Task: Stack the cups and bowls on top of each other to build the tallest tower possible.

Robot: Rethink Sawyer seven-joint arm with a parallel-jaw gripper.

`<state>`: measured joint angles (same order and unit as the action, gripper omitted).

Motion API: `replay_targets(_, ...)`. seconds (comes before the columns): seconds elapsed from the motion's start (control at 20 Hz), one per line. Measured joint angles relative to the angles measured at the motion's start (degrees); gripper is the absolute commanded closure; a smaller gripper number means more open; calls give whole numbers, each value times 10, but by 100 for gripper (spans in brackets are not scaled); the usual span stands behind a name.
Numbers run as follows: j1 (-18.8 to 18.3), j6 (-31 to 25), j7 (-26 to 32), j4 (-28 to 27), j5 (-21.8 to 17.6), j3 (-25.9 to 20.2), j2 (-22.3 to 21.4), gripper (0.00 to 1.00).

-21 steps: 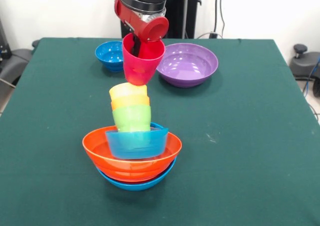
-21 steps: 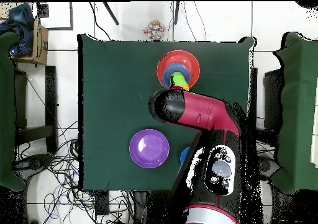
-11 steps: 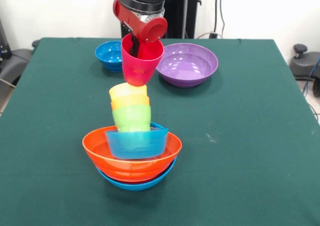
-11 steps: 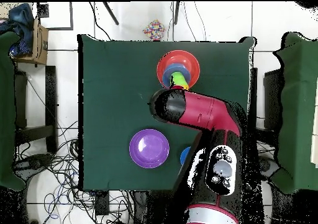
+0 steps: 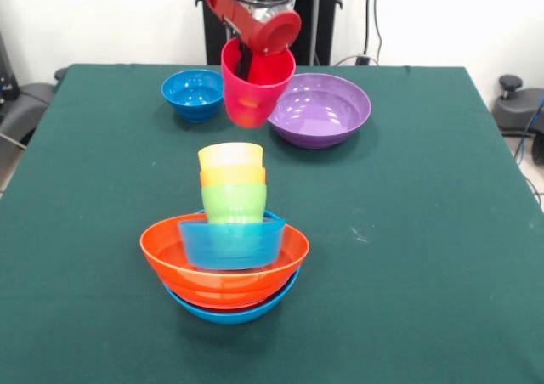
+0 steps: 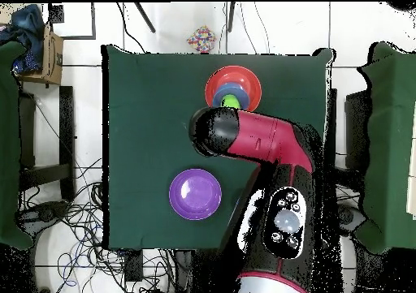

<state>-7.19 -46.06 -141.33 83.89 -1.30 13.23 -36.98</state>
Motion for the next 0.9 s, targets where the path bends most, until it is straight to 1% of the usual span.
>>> replay_targets(0.1, 0, -26, 0, -10, 0, 0, -6, 100)
replay_targets(0.3, 0, -40, 0, -17, 0, 0, -14, 100)
replay_targets(0.9, -6, -42, 0, -19, 0, 0, -37, 100)
